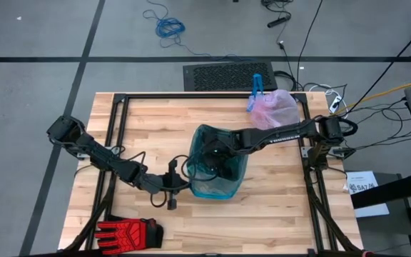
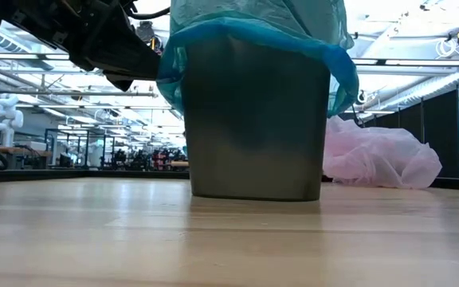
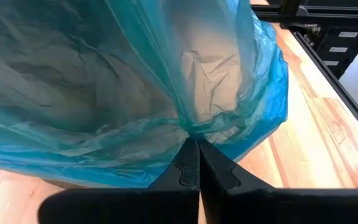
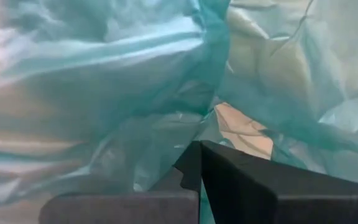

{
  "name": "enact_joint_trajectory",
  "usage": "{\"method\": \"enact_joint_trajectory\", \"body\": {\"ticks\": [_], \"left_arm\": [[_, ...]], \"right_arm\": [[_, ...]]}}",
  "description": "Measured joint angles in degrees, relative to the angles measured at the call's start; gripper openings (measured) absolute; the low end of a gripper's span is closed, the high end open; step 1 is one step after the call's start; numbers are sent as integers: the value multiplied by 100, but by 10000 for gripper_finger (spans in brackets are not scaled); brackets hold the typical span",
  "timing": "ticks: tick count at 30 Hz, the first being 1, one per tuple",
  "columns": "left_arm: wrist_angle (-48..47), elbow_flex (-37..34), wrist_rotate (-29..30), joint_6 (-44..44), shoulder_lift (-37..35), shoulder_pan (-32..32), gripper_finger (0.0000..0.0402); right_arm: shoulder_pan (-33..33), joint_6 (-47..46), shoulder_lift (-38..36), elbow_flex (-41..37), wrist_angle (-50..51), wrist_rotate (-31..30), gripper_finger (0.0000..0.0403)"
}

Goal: Place trash/remove bag and relplace
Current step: Insert a new trash bag into the trash bin

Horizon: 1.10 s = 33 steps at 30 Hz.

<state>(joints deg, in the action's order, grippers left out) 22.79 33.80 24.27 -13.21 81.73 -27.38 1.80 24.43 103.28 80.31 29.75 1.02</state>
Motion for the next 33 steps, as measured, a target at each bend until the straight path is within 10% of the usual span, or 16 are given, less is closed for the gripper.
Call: {"method": "enact_joint_trajectory", "body": {"ticks": [33], "left_arm": [[-144,-4,7,-144,0,0,0]], "right_arm": [[-18,133,-661,-2,422,-207,0]]}}
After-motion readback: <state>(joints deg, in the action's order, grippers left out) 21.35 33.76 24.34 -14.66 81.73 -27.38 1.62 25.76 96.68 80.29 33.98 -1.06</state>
